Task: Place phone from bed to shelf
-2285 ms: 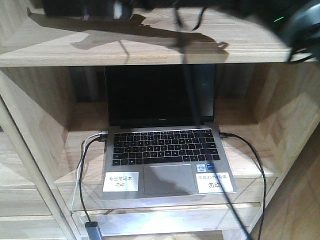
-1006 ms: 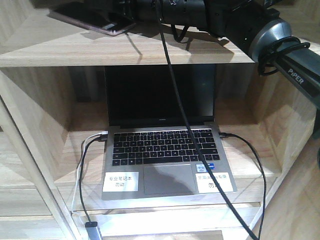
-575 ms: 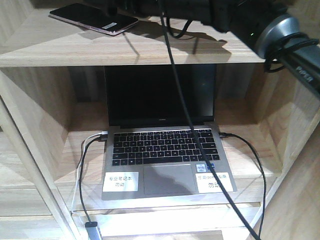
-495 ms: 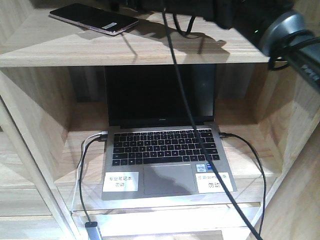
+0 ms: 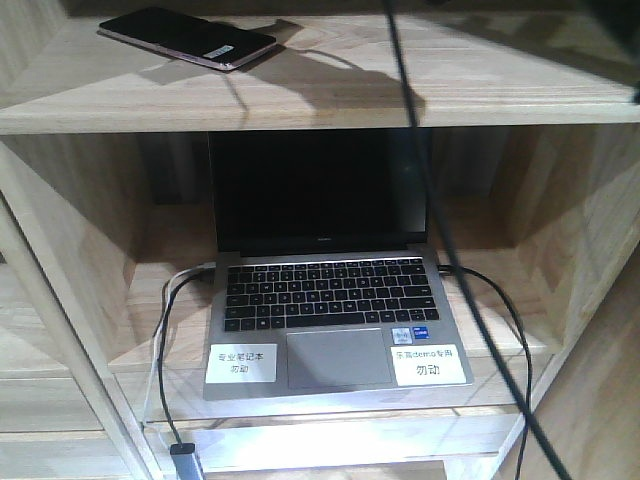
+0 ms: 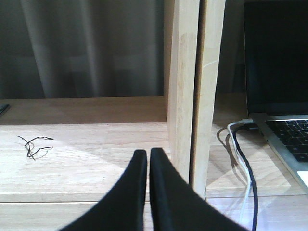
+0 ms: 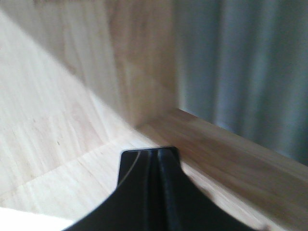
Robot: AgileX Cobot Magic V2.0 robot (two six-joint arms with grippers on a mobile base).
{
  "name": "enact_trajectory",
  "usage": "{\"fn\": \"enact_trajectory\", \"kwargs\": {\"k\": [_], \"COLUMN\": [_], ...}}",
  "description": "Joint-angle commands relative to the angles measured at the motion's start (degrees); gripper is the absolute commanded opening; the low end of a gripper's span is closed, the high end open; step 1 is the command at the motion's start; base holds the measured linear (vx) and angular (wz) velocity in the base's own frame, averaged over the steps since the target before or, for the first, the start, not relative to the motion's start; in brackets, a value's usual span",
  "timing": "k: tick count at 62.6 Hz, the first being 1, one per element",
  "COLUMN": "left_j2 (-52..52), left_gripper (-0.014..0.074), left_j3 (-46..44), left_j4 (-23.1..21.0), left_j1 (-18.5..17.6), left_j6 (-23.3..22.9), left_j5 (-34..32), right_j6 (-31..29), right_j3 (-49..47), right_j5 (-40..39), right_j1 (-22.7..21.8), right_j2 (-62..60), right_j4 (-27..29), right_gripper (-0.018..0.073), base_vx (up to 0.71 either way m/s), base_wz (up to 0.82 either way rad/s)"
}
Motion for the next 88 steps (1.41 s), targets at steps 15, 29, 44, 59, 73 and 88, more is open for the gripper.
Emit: {"fn": "enact_trajectory", "kwargs": {"k": [15, 29, 44, 59, 73, 88], "left_j2": [-0.5, -0.5, -0.5, -0.5, -0.5, -0.5], "left_gripper": [0.0001, 0.0001, 0.0001, 0.0001, 0.0001, 0.0001], "left_j3": [0.4, 0.4, 0.4, 0.4, 0.4, 0.4], "left_j4": [-0.5, -0.5, -0.5, -0.5, -0.5, -0.5], "left_j1": [0.0, 0.0, 0.0, 0.0, 0.0, 0.0], "left_j6": [0.0, 0.0, 0.0, 0.0, 0.0, 0.0], "left_j5": [-4.0, -4.0, -4.0, -4.0, -4.0, -4.0], "right_j6": [1.0, -2.5, -2.5, -2.6, -2.1, -2.1], "right_j3": [17.4, 37.2, 55.2, 70.3, 84.1, 94.9], "right_j5": [-9.8, -19.1, -24.2, -24.3, -24.3, -24.3], "right_j1": [-0.3, -0.3, -0.3, -0.3, -0.3, -0.3], "right_j2": [-15.5, -27.8, -41.3, -54.3, -65.4, -77.1], "right_j4": [-3.5, -3.3, -3.3, -3.3, -3.3, -2.7], "right_gripper": [-0.0005, -0.0005, -0.0005, -0.0005, -0.0005, -0.0005], "base_vx": [0.00, 0.00, 0.00, 0.00, 0.00, 0.00], "base_wz": [0.00, 0.00, 0.00, 0.00, 0.00, 0.00]}}
